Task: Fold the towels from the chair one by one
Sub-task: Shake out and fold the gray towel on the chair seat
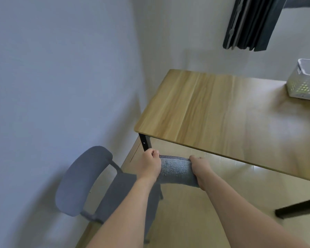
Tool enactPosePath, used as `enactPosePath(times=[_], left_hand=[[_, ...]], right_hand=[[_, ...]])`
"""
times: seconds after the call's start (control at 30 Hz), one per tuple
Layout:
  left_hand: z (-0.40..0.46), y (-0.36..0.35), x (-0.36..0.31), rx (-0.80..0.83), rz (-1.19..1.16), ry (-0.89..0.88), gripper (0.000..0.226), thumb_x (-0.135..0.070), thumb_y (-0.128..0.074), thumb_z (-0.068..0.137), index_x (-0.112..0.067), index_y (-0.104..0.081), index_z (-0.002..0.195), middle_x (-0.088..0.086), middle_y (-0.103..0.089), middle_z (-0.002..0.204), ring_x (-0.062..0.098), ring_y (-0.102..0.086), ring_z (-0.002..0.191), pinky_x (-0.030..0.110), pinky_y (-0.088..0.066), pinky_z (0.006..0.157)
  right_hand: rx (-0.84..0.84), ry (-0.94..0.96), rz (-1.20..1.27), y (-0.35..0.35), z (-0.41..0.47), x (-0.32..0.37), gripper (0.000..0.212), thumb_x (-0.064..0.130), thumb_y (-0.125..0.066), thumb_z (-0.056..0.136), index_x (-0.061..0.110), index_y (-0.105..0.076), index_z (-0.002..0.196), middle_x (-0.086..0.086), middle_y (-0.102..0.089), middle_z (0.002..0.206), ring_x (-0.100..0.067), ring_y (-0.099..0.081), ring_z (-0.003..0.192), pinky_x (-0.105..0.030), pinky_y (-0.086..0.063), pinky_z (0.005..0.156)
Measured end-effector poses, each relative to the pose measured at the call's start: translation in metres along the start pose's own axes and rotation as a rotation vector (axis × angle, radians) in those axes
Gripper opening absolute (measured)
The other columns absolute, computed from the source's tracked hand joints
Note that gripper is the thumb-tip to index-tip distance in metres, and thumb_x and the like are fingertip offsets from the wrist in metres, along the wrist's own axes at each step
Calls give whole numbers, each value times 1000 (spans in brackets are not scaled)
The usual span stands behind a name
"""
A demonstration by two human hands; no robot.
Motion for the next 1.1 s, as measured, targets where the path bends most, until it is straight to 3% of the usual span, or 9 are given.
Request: enactPosePath(times=[0.1, 0.2, 0.37, 0.5, 0.67, 0.83, 1.1], left_hand=[[-6, -6, -42, -12, -13, -43, 35, -25, -40, 97, -1, -64, 90, 12, -65, 87, 22, -53, 77, 33, -40, 66], [4, -30, -90, 3, -43, -137, 35, -26, -39, 98, -5, -65, 88, 6, -65, 85, 24, -57, 85, 36, -44, 78], [-8, -102, -163, 5, -29, -255, 36, -24, -40, 98, 2, -63, 87, 14, -67, 85, 26, -56, 77, 34, -41, 67], [-26, -161, -220, -51, -44, -281, 33, -24, -41, 98, -3, -65, 87, 8, -69, 85, 28, -60, 83, 38, -47, 75], [-55, -221, -281, -134, -78, -232, 32, -24, -42, 98, -4, -64, 86, 8, -69, 86, 28, -60, 84, 37, -46, 74], [-52, -282, -339, -110, -139, -228, 33, -24, -43, 97, -3, -63, 82, 7, -68, 80, 29, -61, 81, 38, -46, 72], [-66, -434, -450, -82, -247, -175, 29, -23, -44, 98, -9, -64, 82, -1, -63, 79, 20, -57, 79, 28, -36, 68]], right_hand=[[-16, 66, 23, 37, -10, 37, 15, 22, -48, 85, 13, -47, 73, -10, -50, 80, -24, -48, 74, -33, -40, 68], [-69, 152, 57, 79, 0, 68, 20, 24, -48, 83, 17, -41, 66, -5, -43, 75, -22, -42, 71, -32, -35, 68], [-131, 204, 78, 174, 29, 90, 26, 28, -49, 87, 16, -42, 65, -6, -47, 74, -23, -45, 73, -33, -39, 68], [-141, 294, 1, 254, 59, 112, 29, 35, -48, 90, 14, -49, 71, -8, -55, 80, -25, -52, 74, -37, -46, 74], [-98, 381, -81, 343, 82, 146, 32, 40, -49, 93, 12, -52, 79, -4, -55, 76, -22, -52, 75, -34, -43, 75], [-99, 422, -31, 417, 124, 177, 39, 38, -55, 91, 13, -44, 64, -5, -46, 65, -21, -44, 66, -31, -35, 62], [-77, 438, -52, 585, 210, 217, 37, 44, -58, 86, 15, -54, 64, -6, -58, 70, -23, -53, 68, -33, -43, 68]])
Point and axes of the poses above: each hand's wrist, its own z-axis towards the middle knuckle, its own y-axis out of the back of the hand, x = y × z, the point moved 7 cm from there along z, towards the middle knuckle
